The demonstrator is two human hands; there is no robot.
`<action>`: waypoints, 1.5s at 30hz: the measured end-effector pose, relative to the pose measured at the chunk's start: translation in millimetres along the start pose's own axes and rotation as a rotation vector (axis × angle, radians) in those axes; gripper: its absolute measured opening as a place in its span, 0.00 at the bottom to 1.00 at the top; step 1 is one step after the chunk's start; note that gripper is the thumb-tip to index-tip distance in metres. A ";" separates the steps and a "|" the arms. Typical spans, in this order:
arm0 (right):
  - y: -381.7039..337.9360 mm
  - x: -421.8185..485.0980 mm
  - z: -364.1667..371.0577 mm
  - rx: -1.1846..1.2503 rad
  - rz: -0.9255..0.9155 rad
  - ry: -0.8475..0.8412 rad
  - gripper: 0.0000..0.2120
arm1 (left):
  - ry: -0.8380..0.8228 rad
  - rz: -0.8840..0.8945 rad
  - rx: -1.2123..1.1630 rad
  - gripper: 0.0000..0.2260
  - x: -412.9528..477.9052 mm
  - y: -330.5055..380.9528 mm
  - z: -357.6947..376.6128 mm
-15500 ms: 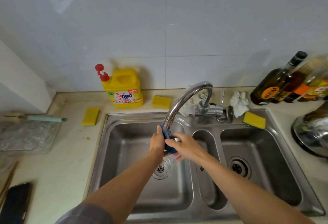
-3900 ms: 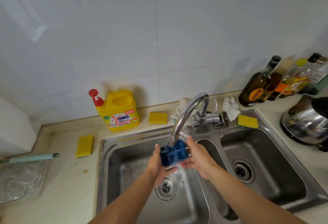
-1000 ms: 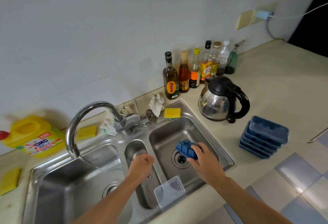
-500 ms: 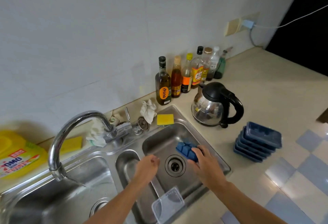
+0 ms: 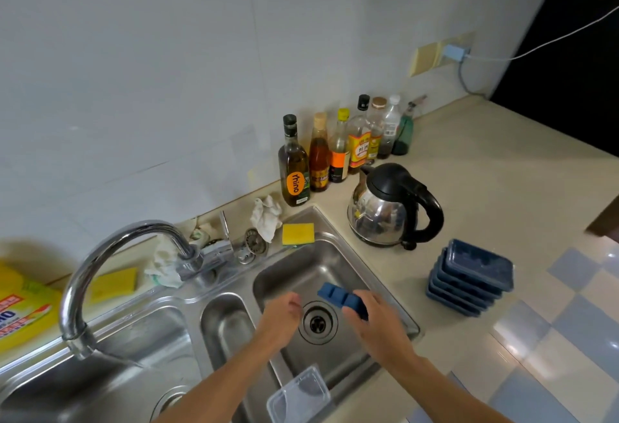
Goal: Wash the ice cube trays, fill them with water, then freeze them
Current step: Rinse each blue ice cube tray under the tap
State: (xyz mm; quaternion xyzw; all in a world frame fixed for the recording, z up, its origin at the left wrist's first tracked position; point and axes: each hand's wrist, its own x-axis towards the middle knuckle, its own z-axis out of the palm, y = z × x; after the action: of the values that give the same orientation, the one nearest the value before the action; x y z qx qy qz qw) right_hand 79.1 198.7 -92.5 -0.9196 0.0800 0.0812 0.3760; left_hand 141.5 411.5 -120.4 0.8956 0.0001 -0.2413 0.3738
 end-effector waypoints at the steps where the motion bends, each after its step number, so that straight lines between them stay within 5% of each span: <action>1: -0.7 2.6 -5.4 0.069 0.022 0.014 0.09 | 0.007 0.002 -0.017 0.12 0.4 3.7 4.6; 5: 5.1 6.6 -37.4 0.488 0.240 -0.101 0.13 | 0.078 0.022 -0.178 0.09 -1.1 34.5 28.7; 9: 26.7 5.9 -80.3 0.647 0.292 -0.213 0.20 | 0.125 0.031 -0.347 0.06 -6.7 77.1 55.3; 15: 54.8 12.1 -149.7 0.119 0.030 -0.101 0.24 | 0.237 -0.019 -0.340 0.09 -6.0 121.7 84.2; 22: 85.8 12.2 -228.7 -0.046 -0.263 0.141 0.14 | 0.068 -0.129 -0.116 0.09 -2.7 161.3 142.5; 29: 128.9 14.6 -235.1 -0.356 -0.261 -0.063 0.29 | 0.039 -0.158 0.012 0.09 0.5 189.8 186.6; 39: 126.4 23.0 -224.7 -0.401 -0.270 -0.007 0.27 | 0.087 -0.271 -0.213 0.07 -15.1 169.5 178.2; 45: 66.4 17.3 -193.9 -0.181 -0.338 0.027 0.28 | 0.233 -0.246 -0.569 0.09 -35.3 143.4 136.6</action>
State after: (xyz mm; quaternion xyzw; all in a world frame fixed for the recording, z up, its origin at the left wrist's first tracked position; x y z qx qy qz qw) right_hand 99.4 13.9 -4.6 -0.9511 -0.0782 0.0112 0.2987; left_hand 77.2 223.2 -91.7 0.7701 0.2184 -0.1708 0.5745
